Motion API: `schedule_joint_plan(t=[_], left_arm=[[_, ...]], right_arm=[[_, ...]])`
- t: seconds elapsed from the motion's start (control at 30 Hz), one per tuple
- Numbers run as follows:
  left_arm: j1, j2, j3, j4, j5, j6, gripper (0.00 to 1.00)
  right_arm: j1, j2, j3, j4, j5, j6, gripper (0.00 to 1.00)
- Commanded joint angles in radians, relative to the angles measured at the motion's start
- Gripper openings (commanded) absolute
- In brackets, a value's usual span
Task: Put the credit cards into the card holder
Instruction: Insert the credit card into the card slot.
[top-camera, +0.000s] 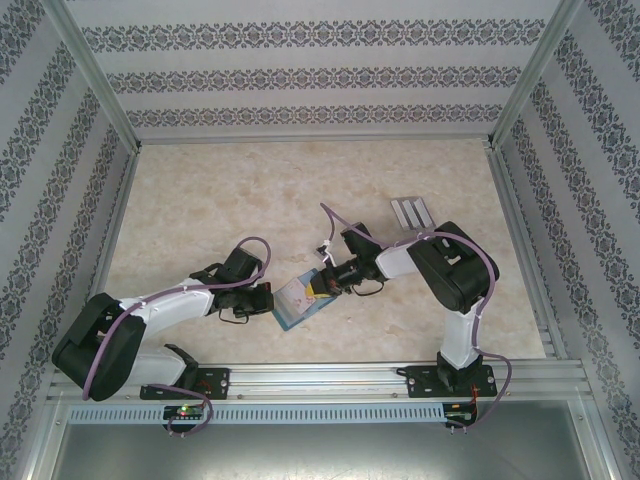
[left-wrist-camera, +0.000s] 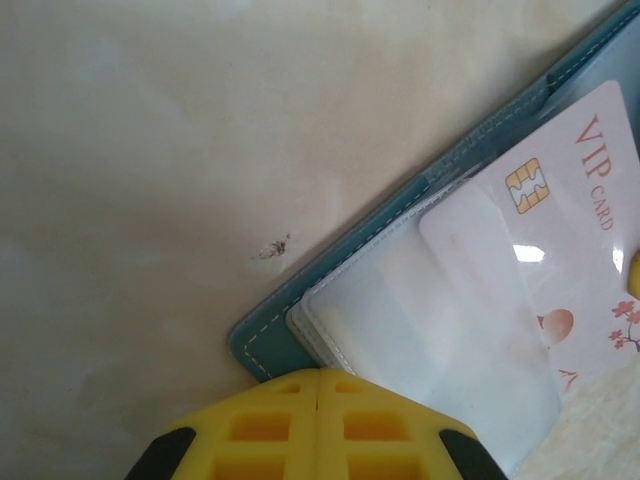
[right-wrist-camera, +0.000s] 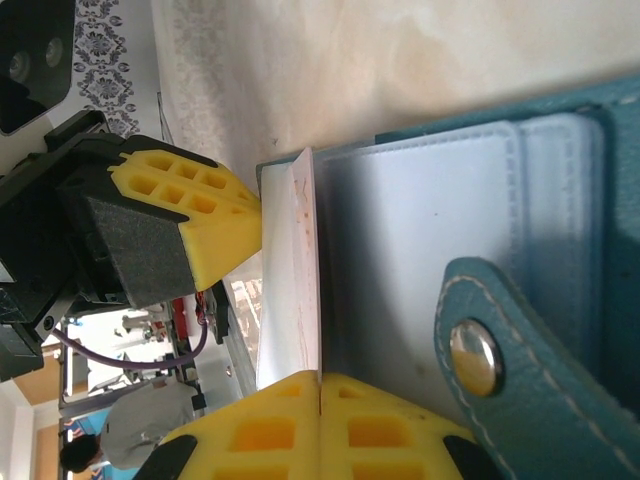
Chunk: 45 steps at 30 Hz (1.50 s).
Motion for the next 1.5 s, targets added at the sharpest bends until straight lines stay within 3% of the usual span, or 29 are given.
schedule_joint_plan(t=[0.0,0.1,0.23,0.3,0.53,0.57,0.67,0.83,1.0,1.07,1.23,1.33,1.47], left_arm=[[-0.001,0.028,-0.025,-0.067,-0.116,-0.003,0.05],[-0.001,0.021,-0.030,-0.056,-0.119,-0.008,0.05],[-0.001,0.005,-0.033,-0.066,-0.128,-0.021,0.05],[-0.001,-0.006,-0.026,-0.090,-0.157,-0.016,0.05],[0.001,-0.027,-0.020,-0.105,-0.146,-0.012,0.05],[0.000,-0.025,-0.020,-0.109,-0.143,-0.010,0.05],[0.000,-0.022,-0.024,-0.105,-0.132,-0.011,0.05],[0.001,-0.018,-0.029,-0.091,-0.132,-0.005,0.04],[0.001,-0.008,-0.020,-0.087,-0.138,-0.006,0.08],[0.001,-0.013,-0.001,-0.117,-0.149,-0.008,0.23],[0.006,-0.084,0.008,-0.151,-0.180,-0.015,0.37],[0.011,-0.123,0.010,-0.184,-0.176,-0.024,0.35],[0.018,-0.162,-0.005,-0.209,-0.174,-0.037,0.23]], right_arm=[[0.030,0.017,0.011,0.026,0.001,0.020,0.03],[0.062,0.010,0.004,0.045,0.028,0.048,0.07],[0.075,-0.010,-0.012,0.086,0.059,0.108,0.26],[0.074,-0.028,-0.010,0.045,0.070,0.081,0.28],[0.061,-0.088,0.007,-0.142,0.184,-0.027,0.28],[0.062,-0.088,0.007,-0.148,0.193,-0.030,0.26],[0.074,-0.076,0.018,-0.143,0.186,-0.022,0.08],[0.122,-0.036,0.046,-0.113,0.192,0.011,0.04],[0.179,-0.036,0.084,-0.134,0.252,0.019,0.04],[0.195,-0.038,0.091,-0.129,0.262,0.036,0.04],[0.205,-0.090,0.087,-0.169,0.308,0.012,0.04],[0.200,-0.148,0.083,-0.244,0.391,-0.019,0.16],[0.202,-0.177,0.082,-0.256,0.455,-0.014,0.20]])
